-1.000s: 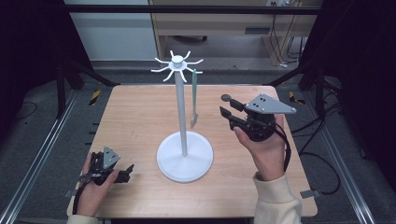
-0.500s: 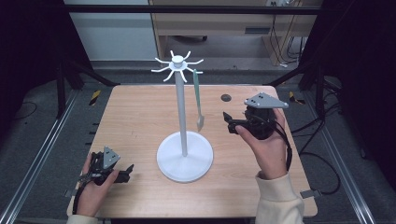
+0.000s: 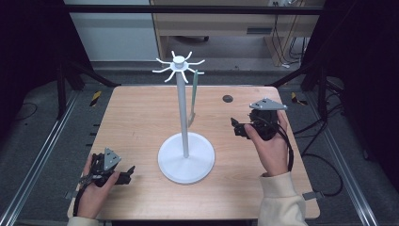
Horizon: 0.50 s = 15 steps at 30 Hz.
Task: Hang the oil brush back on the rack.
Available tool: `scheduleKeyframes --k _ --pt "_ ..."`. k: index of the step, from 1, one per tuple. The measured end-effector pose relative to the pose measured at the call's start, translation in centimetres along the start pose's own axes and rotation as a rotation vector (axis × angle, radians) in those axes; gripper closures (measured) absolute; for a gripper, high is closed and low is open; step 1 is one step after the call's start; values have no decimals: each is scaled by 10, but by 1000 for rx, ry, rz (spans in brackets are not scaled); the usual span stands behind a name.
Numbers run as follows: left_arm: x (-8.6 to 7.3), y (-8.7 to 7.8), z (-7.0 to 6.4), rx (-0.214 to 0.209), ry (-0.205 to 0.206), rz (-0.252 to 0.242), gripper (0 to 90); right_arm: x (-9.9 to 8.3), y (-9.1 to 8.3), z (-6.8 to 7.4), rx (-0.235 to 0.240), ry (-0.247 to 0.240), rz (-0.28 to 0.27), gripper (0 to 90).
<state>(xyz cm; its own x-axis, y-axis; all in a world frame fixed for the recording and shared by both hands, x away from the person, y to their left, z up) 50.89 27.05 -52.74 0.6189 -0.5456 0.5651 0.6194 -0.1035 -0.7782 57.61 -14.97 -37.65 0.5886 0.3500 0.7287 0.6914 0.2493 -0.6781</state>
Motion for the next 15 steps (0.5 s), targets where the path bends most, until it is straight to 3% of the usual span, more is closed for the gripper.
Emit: scheduleKeyframes --k 6,15 --pt "0 0 0 0 2 0 26 -12 13 -8 -18 4 36 114" --pt "0 0 0 -1 1 -2 26 -23 28 -8 -13 4 80 106"
Point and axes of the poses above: each handheld gripper's, and its own axes: y roughly forward along the jaws, x roughly out of its top, z roughly to its left, the point moved 9 cm from there along y, roughly forward along the jaws, and after that the axes turned 14 degrees about z, right-handed, at the moved point
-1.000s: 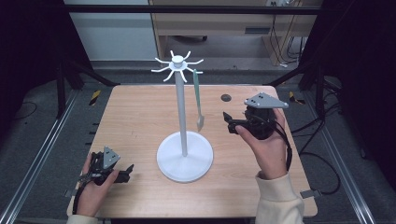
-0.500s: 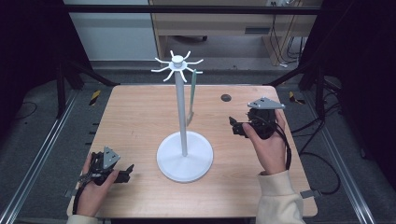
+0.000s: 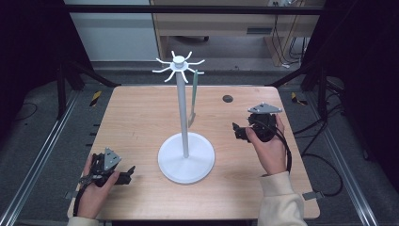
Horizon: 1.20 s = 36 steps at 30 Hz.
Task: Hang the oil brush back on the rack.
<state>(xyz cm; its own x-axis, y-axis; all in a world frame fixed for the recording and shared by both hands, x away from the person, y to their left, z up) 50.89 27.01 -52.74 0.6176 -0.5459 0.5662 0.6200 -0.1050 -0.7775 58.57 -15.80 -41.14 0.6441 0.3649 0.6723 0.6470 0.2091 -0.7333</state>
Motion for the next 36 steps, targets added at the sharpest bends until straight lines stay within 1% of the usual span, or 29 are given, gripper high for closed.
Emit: scheduleKeyframes --k 3,4,5,9,13,18,20,22,27,28,31,32,34,36 --pt "0 0 0 0 0 -1 26 -3 5 -1 -1 7 11 106" --pt "0 0 0 0 0 -1 26 -5 7 -2 -6 1 15 106" --pt "0 0 0 0 0 -1 26 -6 9 -2 -4 8 24 106" --pt "0 0 0 -1 0 -1 26 -11 15 -4 -9 5 39 106" --pt "0 0 -1 -3 3 0 26 -15 21 -4 7 12 51 106" --pt "0 0 -1 -4 3 1 26 -20 27 -6 7 17 68 106" --pt "0 0 -1 -6 6 5 26 -21 29 -4 22 25 72 106" --pt "0 1 -1 -5 7 4 26 -22 32 -3 29 18 81 106" --pt "0 1 -1 -4 7 5 26 -23 35 -1 21 2 89 106" --pt "0 1 -1 -4 6 4 26 -24 35 -1 17 1 95 106" --pt "0 1 -2 -5 8 5 26 -25 38 1 17 4 85 108" --pt "0 1 -2 -4 8 5 26 -26 40 1 15 -2 87 109" --pt "0 1 -2 -5 9 5 26 -28 42 2 14 4 97 109" --pt "0 1 -2 -4 8 5 26 -30 46 2 11 -5 96 109"
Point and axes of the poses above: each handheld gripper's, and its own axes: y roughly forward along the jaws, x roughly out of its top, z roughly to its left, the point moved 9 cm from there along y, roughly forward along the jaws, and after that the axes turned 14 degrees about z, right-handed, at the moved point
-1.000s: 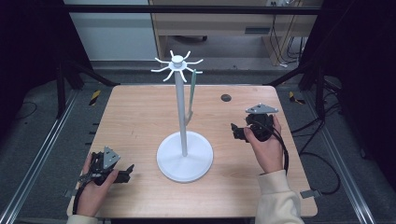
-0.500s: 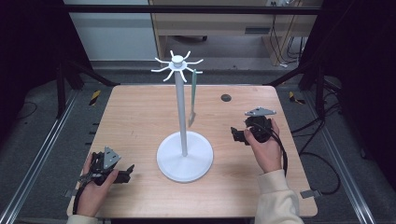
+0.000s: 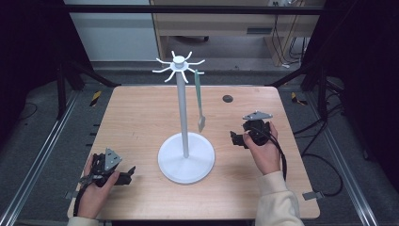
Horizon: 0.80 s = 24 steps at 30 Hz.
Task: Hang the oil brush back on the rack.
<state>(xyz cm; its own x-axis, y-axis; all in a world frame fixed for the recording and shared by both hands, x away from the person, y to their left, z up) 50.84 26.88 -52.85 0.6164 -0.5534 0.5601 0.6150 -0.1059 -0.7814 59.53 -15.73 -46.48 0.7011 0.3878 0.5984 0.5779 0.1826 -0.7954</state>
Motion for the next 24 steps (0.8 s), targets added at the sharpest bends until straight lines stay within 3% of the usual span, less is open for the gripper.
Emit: scheduleKeyframes --k 14,19,24 --pt "0 0 -1 -3 16 11 26 -18 33 9 -1 -17 54 116" --pt "0 0 -2 -3 19 10 26 -27 46 9 22 -13 68 115" --pt "0 1 -2 -5 14 6 25 -33 55 5 44 12 45 116"
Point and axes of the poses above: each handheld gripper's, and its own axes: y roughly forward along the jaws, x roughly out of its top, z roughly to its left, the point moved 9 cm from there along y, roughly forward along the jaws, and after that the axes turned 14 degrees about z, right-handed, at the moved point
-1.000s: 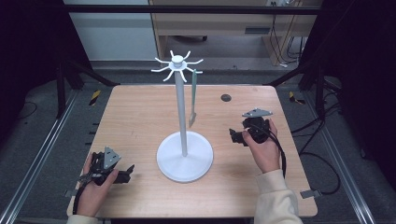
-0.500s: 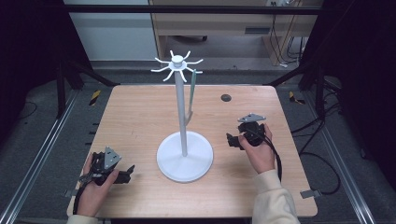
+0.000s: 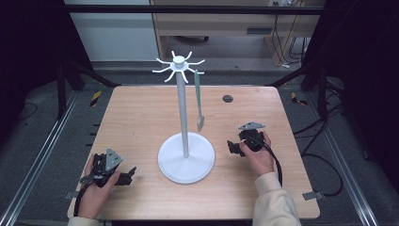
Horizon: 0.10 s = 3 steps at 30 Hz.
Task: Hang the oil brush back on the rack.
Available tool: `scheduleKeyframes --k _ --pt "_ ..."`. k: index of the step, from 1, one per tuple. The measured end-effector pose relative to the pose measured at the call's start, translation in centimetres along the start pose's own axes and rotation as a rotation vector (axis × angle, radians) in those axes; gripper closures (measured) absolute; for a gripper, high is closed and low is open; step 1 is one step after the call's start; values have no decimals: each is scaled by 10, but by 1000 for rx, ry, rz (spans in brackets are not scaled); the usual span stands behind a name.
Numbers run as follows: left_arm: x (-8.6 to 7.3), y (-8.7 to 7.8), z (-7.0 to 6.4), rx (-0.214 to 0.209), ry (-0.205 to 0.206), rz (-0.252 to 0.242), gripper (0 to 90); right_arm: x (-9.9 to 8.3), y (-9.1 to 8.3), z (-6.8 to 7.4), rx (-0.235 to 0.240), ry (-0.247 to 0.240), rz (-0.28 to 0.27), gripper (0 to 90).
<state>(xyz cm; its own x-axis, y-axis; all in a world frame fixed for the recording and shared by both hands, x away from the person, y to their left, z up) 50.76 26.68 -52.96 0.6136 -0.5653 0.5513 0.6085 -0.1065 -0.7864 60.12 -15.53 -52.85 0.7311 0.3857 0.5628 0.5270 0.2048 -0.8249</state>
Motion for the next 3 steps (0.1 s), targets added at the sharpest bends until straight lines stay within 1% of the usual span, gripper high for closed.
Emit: scheduleKeyframes --k 3 --pt "0 0 0 -1 3 2 26 -1 3 -2 14 17 -9 116"
Point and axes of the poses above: each handheld gripper's, and its own axes: y roughly forward along the jaws, x roughly out of its top, z roughly to its left, the point moved 9 cm from there along y, roughly forward along the jaws, and after that the axes turned 14 degrees about z, right-handed, at the moved point
